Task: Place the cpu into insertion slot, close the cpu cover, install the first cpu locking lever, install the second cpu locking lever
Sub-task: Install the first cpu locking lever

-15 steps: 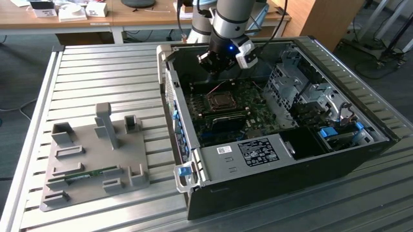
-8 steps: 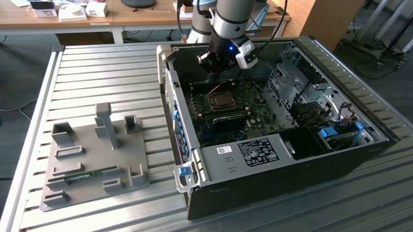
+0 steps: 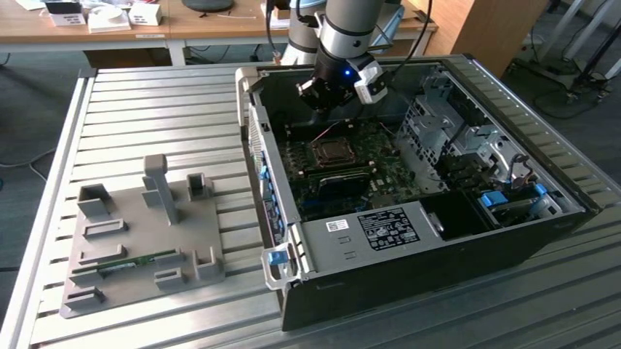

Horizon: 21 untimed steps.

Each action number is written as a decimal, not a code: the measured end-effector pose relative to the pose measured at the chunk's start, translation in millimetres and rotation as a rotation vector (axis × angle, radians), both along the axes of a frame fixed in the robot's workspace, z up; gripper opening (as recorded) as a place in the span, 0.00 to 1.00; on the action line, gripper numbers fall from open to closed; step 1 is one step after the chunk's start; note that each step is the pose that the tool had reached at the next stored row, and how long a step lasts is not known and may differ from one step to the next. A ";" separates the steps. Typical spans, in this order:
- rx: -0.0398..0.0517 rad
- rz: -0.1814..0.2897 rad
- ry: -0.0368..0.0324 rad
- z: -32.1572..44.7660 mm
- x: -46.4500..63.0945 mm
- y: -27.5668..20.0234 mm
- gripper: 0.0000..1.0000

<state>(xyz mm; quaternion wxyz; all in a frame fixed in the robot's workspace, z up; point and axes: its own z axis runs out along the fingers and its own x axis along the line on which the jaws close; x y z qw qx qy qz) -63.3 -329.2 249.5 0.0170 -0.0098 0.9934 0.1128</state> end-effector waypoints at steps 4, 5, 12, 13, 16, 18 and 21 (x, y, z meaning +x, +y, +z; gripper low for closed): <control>-0.0106 0.000 0.0001 0.0 0.0 0.0 0.11; -0.0159 0.000 0.0001 0.0 -0.1 0.0 0.11; -0.0406 0.000 0.0002 -3.0 0.0 0.0 0.11; -0.0406 0.000 0.0001 -4.4 0.0 0.0 0.11; -0.0404 0.000 0.0001 -9.7 0.1 0.0 0.11; -0.0400 0.000 0.0001 -13.1 0.3 0.0 0.11; -0.0292 0.000 0.0003 -16.8 0.4 -0.1 0.11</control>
